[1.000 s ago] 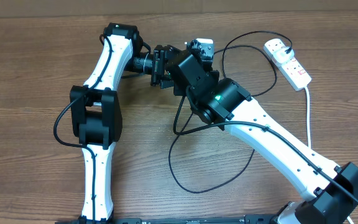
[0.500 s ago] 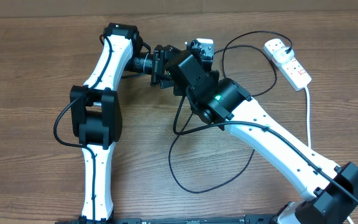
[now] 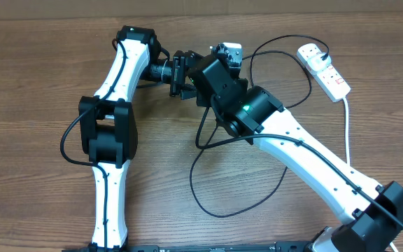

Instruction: Plug charger to phone and switch on socket

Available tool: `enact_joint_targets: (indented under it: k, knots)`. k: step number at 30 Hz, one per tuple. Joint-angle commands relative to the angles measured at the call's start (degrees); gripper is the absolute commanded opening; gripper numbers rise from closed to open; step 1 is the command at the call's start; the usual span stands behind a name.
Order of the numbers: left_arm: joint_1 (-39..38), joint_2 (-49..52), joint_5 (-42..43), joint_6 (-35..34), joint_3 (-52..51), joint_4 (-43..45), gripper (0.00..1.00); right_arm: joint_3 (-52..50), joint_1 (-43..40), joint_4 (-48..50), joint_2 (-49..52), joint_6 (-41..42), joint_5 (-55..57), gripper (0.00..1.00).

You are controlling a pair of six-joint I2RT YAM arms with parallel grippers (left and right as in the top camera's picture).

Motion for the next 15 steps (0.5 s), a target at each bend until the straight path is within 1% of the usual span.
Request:
enact_joint_targets:
  k: [1, 11, 15]
  knots:
    - [-0.11, 0.37, 2.58, -0.31, 1.49, -0.22, 0.63, 1.49, -0.24, 0.39, 0.96, 0.26, -0.11, 0.25]
    - [-0.11, 0.37, 2.58, -0.11, 1.49, -0.22, 0.63, 1.49, -0.24, 0.42, 1.01, 0.26, 0.37, 0.2]
    - [-0.11, 0.37, 2.6, -0.13, 1.49, -0.22, 0.63, 1.49, -0.24, 0.46, 1.01, 0.28, 0.35, 0.13]
